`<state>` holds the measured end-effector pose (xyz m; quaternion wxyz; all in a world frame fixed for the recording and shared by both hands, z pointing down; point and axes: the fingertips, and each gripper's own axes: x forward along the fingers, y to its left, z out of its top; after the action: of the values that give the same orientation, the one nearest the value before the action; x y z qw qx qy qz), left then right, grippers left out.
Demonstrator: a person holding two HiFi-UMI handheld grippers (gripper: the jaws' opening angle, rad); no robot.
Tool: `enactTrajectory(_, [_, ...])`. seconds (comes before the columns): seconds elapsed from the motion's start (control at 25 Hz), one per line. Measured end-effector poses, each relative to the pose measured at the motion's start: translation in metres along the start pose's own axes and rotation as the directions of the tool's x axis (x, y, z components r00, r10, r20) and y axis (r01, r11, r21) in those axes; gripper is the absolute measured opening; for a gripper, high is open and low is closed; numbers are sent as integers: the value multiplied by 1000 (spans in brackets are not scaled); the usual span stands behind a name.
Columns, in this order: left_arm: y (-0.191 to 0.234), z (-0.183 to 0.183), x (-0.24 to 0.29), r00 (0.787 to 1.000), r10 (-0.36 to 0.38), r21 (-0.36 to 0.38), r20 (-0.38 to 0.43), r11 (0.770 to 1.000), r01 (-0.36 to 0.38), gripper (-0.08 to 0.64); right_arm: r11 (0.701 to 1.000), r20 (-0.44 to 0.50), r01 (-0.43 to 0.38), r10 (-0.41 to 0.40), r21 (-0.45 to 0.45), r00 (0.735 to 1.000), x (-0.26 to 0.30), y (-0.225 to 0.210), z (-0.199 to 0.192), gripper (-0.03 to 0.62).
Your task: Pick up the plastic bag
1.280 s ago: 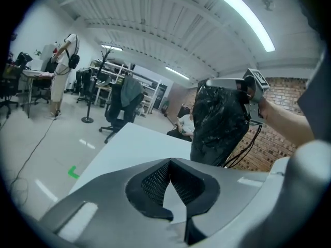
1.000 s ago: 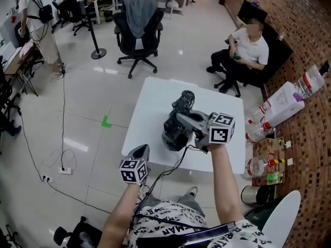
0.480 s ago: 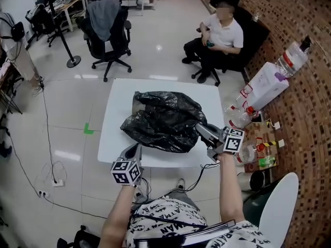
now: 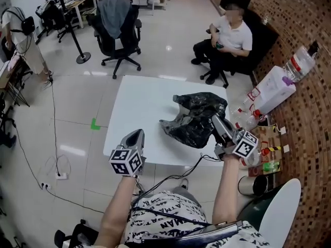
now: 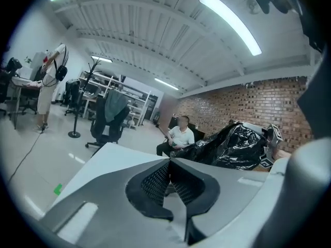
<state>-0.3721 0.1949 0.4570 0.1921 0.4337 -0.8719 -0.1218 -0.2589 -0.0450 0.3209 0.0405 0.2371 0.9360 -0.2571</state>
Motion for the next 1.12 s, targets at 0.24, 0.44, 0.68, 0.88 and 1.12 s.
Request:
enactTrajectory(0.24, [-2, 9, -2, 1000, -11, 19, -3, 1000, 11, 0, 1000, 71, 28, -27, -13, 997, -5, 11, 11, 3])
enactTrajectory(0.44, [-3, 13, -5, 1000, -20, 23, -2, 1000, 21, 0, 998, 127, 61, -60, -1, 990, -14, 10, 19, 2])
enactTrajectory(0.68, [-12, 9, 2, 999, -30, 69, -31, 997, 32, 0, 998, 119, 60, -56, -25, 991, -14, 14, 23, 2])
enactTrajectory(0.88, [-12, 5, 5, 999, -26, 39, -37, 999, 28, 0, 997, 60, 64, -62, -36, 996, 6, 11, 21, 2])
enactTrajectory(1.12, [14, -9, -10, 999, 27, -18, -41, 999, -28, 0, 998, -110, -31, 26, -46, 994, 105, 19, -5, 2])
